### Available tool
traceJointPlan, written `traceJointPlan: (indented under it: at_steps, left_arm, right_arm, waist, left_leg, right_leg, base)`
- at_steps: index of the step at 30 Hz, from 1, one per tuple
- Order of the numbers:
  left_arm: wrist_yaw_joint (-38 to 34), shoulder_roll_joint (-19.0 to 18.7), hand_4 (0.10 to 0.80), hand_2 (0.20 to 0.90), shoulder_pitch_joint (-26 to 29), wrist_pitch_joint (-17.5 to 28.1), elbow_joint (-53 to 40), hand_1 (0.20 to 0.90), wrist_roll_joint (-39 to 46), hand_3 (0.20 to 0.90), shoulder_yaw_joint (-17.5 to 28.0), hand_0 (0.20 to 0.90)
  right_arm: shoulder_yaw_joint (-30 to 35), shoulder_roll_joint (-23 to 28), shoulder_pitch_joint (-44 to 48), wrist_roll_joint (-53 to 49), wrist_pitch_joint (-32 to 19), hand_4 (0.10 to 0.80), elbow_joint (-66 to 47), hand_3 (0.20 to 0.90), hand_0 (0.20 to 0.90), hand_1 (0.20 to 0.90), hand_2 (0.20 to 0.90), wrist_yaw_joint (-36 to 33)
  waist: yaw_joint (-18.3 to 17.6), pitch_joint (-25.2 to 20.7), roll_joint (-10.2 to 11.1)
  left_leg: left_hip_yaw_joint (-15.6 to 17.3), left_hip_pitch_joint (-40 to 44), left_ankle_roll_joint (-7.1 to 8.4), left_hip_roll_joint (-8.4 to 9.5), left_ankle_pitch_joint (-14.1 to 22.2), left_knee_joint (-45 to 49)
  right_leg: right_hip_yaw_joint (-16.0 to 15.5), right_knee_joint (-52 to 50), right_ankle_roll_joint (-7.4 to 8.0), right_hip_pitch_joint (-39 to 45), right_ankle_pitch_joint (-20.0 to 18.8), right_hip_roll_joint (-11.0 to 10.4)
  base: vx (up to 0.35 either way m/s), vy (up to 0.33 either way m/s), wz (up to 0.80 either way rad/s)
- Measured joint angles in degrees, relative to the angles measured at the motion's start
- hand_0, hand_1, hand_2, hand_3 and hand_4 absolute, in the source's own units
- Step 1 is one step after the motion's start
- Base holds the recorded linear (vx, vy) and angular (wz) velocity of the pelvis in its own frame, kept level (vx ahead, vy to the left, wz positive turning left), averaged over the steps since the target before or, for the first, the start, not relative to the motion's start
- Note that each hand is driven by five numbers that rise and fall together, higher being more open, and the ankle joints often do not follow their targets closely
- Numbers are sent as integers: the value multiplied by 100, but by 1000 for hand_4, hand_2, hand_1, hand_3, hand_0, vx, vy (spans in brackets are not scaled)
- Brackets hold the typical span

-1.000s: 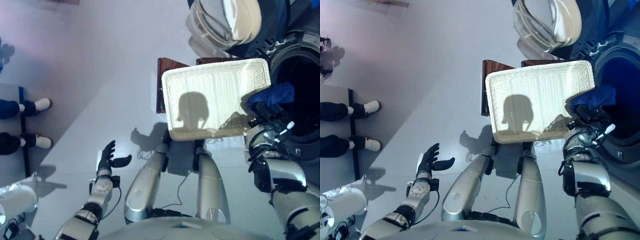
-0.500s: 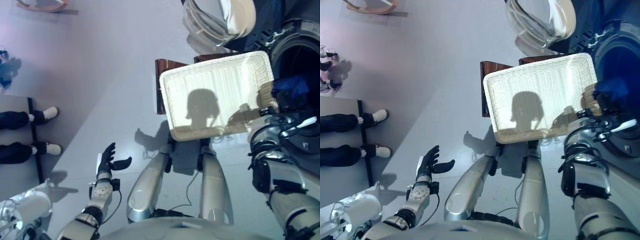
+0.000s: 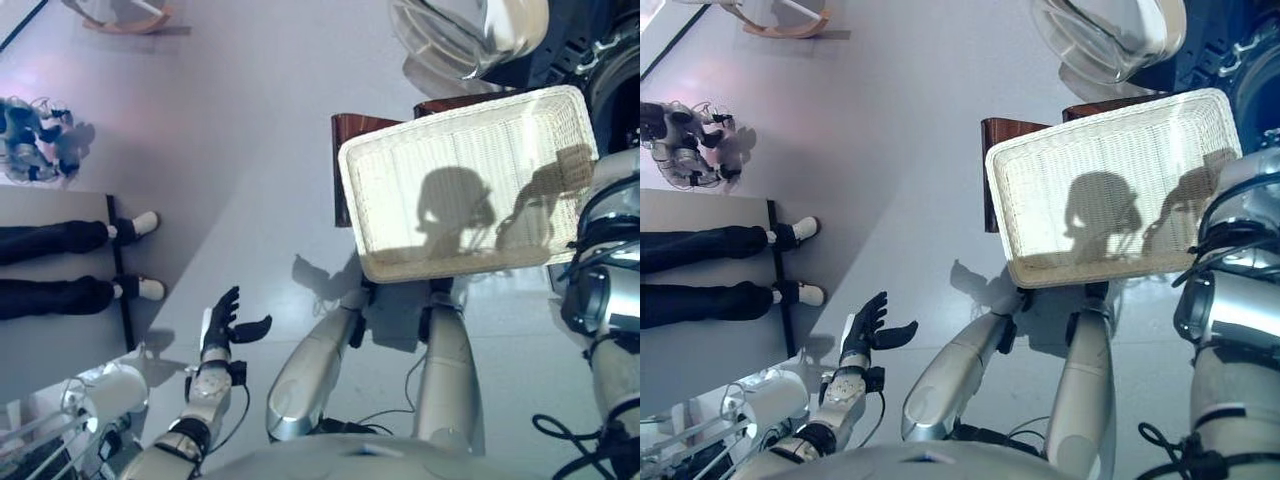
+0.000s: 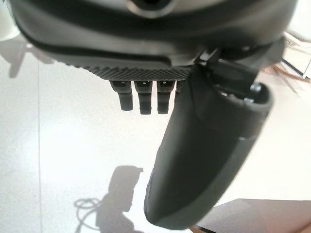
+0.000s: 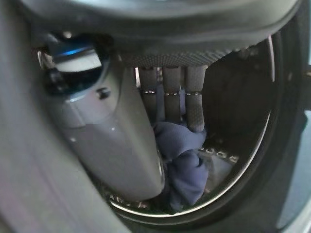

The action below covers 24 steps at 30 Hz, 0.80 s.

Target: Pick up the clothes and place them into the washing machine

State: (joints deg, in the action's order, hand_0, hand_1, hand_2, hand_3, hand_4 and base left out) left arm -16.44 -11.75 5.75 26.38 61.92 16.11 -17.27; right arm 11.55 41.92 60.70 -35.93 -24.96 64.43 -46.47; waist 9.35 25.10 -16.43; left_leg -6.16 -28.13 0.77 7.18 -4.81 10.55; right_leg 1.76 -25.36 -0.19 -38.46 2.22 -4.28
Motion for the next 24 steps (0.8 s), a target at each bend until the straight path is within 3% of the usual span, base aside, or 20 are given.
traceJointPlan:
  at_steps: [8, 18, 24]
  left_arm:
    - [50, 209, 800, 900, -2, 5, -33, 900, 8, 900, -58, 900]
    - [58, 216, 800, 900, -4, 3, -24, 900, 18, 900, -58, 900]
    - [58, 180, 800, 900, 3, -11, 59, 900, 18, 900, -42, 900]
  right_arm:
    - [-102, -22, 0, 2, 0, 800, 72, 900, 900, 900, 900, 191]
    - [-115, -333, -117, -219, -10, 800, 287, 900, 900, 900, 900, 606]
    - [-111, -947, -729, -641, -9, 800, 423, 900, 900, 900, 900, 1087]
  waist:
    - [-38, 0, 0]
    - [-134, 6, 11]
    - [-296, -3, 184]
  left_leg:
    - [43, 55, 2, -9, 3, -14]
    - [31, 103, 0, -13, 4, 8]
    - [-30, 241, 30, -42, 34, 33]
  right_leg:
    - [51, 16, 1, 35, 1, 22]
    - [42, 6, 3, 108, -4, 63]
    - [-34, 69, 0, 301, -3, 84]
  base:
    - [15, 9, -3]
    - [0, 0, 0]
    - [-13, -12, 2]
